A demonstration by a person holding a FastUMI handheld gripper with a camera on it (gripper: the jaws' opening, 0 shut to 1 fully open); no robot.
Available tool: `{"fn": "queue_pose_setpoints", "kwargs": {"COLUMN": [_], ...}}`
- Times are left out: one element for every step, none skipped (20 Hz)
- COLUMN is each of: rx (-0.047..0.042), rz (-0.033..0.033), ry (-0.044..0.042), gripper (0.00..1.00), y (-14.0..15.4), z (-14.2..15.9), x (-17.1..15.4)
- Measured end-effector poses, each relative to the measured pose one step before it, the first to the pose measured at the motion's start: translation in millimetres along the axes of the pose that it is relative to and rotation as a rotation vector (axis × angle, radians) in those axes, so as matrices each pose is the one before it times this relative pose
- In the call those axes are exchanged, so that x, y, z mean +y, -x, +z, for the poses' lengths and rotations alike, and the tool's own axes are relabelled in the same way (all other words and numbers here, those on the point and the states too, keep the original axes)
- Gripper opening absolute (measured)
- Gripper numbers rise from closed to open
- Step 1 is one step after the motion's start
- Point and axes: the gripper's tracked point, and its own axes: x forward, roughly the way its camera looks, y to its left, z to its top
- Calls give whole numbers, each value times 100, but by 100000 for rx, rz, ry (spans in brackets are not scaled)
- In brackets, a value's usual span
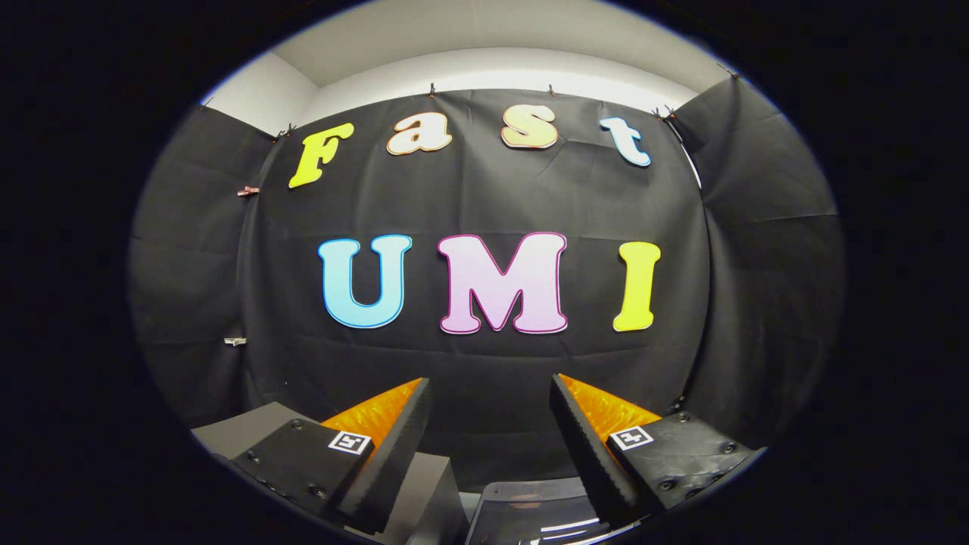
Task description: Put the clothes into the washing machine and then close the washing machine lid.
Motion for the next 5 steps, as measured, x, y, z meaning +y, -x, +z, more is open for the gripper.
{"fn": "queue_pose_setpoints", "kwargs": {"rx": [-97, 340, 170, -317, -195], "rz": [427, 528, 172, -72, -100], "ry": [409, 737, 609, -146, -710], "gripper": [99, 99, 99, 99, 99], "y": [-91, -45, 84, -24, -82], "z": [-31, -177, -27, 104, 90], "x": [100, 132, 86, -115, 45]}}
